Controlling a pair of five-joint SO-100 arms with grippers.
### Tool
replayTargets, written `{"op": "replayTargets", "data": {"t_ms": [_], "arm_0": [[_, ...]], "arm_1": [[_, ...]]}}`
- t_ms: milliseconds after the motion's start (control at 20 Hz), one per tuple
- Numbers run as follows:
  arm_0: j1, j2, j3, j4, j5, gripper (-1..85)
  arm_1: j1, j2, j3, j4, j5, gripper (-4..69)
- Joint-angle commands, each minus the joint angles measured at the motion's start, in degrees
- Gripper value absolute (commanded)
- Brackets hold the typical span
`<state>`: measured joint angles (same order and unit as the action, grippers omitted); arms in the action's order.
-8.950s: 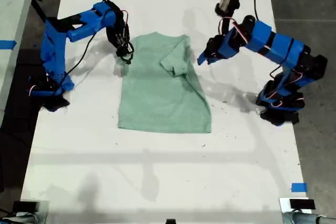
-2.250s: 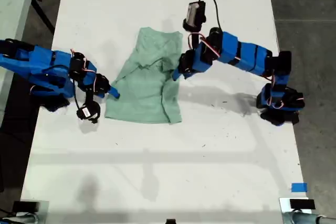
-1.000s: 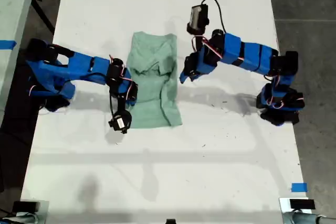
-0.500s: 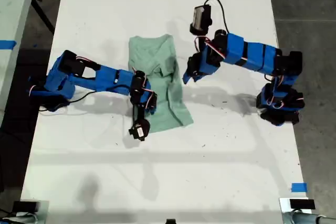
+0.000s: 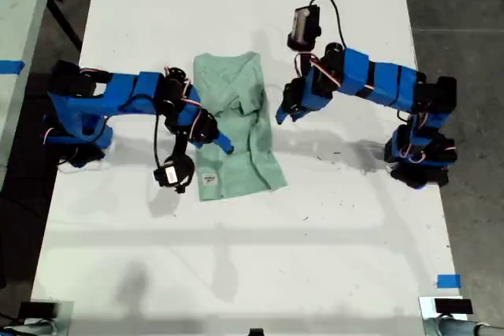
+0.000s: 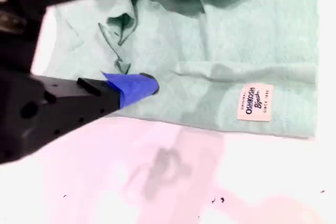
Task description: Fold t-shirt
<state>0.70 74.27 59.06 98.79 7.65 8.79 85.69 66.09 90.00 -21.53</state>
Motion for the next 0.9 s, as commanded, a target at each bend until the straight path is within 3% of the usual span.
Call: {"op": "replayTargets", "data": {"t_ms": [0, 300, 400, 450, 650, 850], "arm_0": [[-0.79, 8.70, -1.05, 4.75, 0.62, 34.2], [9.14, 11.25, 2.46, 6.86, -4.75, 32.8], [11.78, 11.25, 3.25, 4.83, -6.15, 33.0], [12.39, 11.34, 5.36, 2.55, -7.03, 33.1], [13.10, 14.24, 21.36, -16.08, -8.17, 32.6], [11.43, 12.74, 30.85, -25.49, -8.44, 32.4]], "arm_1": [[-0.26, 5.63, -0.26, -1.49, -0.09, 13.9], [-9.14, 4.22, -0.26, -2.20, 3.87, 11.3], [-12.04, 2.81, -0.26, -2.29, 5.63, 21.7], [-13.18, 2.11, -0.26, -2.72, 5.89, 27.3], [-15.73, -3.08, -0.35, -3.52, 6.77, 27.8], [-16.52, -9.05, -0.26, -6.24, 5.98, 27.6]]}}
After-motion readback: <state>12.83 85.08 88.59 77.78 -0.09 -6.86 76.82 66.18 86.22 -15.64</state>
